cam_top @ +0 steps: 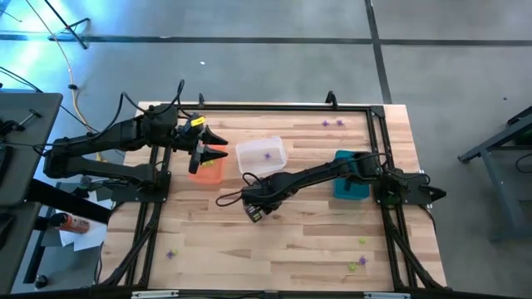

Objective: Sort Halloween decoration
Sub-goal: Put the green spider toy into the orange bin

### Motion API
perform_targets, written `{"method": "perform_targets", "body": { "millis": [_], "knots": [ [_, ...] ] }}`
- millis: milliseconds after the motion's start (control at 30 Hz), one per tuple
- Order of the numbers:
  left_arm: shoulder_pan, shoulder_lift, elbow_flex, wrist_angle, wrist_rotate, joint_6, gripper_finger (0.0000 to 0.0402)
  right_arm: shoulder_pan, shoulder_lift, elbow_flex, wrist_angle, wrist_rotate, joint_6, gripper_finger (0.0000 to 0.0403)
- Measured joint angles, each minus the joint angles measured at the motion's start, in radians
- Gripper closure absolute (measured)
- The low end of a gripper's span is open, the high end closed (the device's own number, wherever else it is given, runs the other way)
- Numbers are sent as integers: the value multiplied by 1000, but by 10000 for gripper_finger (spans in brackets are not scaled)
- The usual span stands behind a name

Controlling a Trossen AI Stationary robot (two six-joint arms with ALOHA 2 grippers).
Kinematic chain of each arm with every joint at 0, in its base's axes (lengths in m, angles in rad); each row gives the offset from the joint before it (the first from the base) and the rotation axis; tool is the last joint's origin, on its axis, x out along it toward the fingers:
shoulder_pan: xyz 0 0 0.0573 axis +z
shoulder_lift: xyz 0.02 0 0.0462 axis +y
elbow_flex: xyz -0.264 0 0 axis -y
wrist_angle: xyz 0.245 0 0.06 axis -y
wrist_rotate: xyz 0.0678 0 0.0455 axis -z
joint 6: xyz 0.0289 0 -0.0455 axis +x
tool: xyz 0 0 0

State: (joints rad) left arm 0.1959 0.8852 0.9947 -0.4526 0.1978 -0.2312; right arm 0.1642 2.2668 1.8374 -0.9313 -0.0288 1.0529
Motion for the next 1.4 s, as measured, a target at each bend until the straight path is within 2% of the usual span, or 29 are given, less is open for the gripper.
{"method": "perform_targets", "body": {
  "millis": [267, 433, 567, 700, 800, 967, 1033, 1133, 1267, 1400],
  "knots": [
    [0, -1, 0, -70, 0, 16, 209, 6, -3, 180, -199, 62, -171, 402],
    [0, -8, 0, -150, 0, 25, 209, 48, -8, 262, -373, 199, -252, 402],
    [-1, -21, 0, -168, 1, 32, 209, 90, -65, 216, -489, 278, -268, 402],
    [-1, -36, 0, -149, 1, 60, 209, 119, -205, 41, -444, 279, -218, 403],
    [-1, -35, 0, -108, 1, 55, 209, 132, -372, -163, -328, 267, -144, 403],
    [-10, -27, 0, -11, 0, 50, 209, 140, -687, -534, 26, 275, -41, 403],
    [-26, -13, 0, 52, -5, 50, 209, 137, -797, -664, 205, 309, -45, 403],
    [-56, 12, -1, 141, -18, 48, 209, 117, -929, -821, 489, 341, -133, 403],
    [-105, 71, 0, 241, -79, 4, 209, 59, -1013, -929, 812, 336, -313, 403],
    [-143, 157, 0, 328, -123, -58, 209, -15, -1003, -907, 937, 234, -495, 403]
  ]
}}
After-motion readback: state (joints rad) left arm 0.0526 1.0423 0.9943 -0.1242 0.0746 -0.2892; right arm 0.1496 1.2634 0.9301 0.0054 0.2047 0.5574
